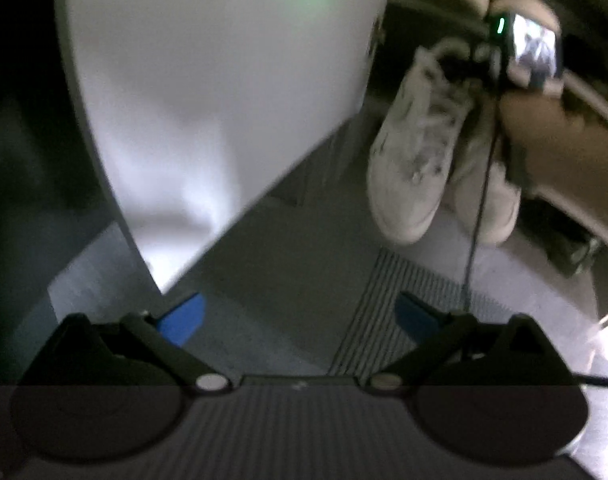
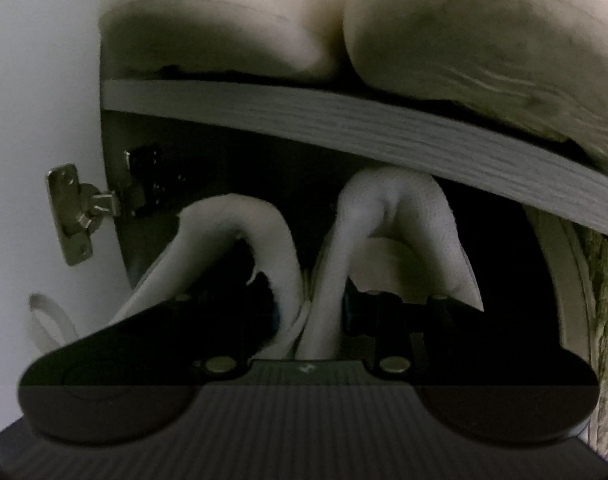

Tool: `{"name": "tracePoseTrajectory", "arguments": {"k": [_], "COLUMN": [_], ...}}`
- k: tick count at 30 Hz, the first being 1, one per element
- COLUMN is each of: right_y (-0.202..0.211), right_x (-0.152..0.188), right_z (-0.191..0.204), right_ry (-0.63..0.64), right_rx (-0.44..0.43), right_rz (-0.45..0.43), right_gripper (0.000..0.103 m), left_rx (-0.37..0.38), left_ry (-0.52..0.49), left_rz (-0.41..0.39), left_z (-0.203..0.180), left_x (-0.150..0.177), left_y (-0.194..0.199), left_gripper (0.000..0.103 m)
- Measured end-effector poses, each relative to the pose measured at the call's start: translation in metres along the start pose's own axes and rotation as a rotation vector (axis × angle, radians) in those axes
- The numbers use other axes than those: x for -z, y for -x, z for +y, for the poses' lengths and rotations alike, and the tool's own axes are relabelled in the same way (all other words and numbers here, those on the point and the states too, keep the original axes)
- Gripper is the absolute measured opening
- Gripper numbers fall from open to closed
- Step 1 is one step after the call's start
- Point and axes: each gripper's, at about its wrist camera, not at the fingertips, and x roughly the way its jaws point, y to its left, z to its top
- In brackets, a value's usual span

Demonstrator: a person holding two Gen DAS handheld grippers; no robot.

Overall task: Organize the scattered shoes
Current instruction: 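Push the sneakers onto the shelf and open the right gripper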

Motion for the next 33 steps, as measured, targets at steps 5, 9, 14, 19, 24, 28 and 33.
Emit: {"name": "tracePoseTrajectory", "arguments": {"k": [5,9,14,19,24,28,33], "right_y": [-0.003,-0.003,-0.005,-0.008,-0.008,-0.009,-0.009], "right_x": [-0.004,-0.007,-0.013,-0.016,-0.016,-0.018,-0.020], "right_z": [-0.003,-0.006,-0.011,-0.011,-0.008,-0.006,-0.004], "right_ry": [-0.009,-0.014,-0.027,-0.023,-0.018,-0.021,-0.029], "right_rx": [-0.012,-0.028,-0.061,-0.056,-0.031,-0.014,0.004], "right_rz": [0.015,0.030,0.059,0.073,0.067,0.063,0.059], "right_gripper": [0.032,0.032,0.033,0.033,0.034,0.035,0.037], "left_rx": [-0.001,-0.050,-0.028,0.070,0.058,0.040,0.057], "left_ry": [-0.158,-0.288,-0.552,-0.528,-0.432,-0.392,-0.357], "left_rz": [-0.036,0.080,0.091,0.090,0.015,-0.011,-0.052], "left_z": [-0.011,-0.021,-0.058,-0.106,-0.133,-0.139,-0.137], "left_x": [0.015,0.056,0.105,0.111,0.087,0.066,0.039], "left_y": [0.017,-0.030,-0.085,-0.148,-0.210,-0.254,-0.273], "left_gripper": [0.103,0.102,0.102,0.103,0.103,0.103,0.103]}}
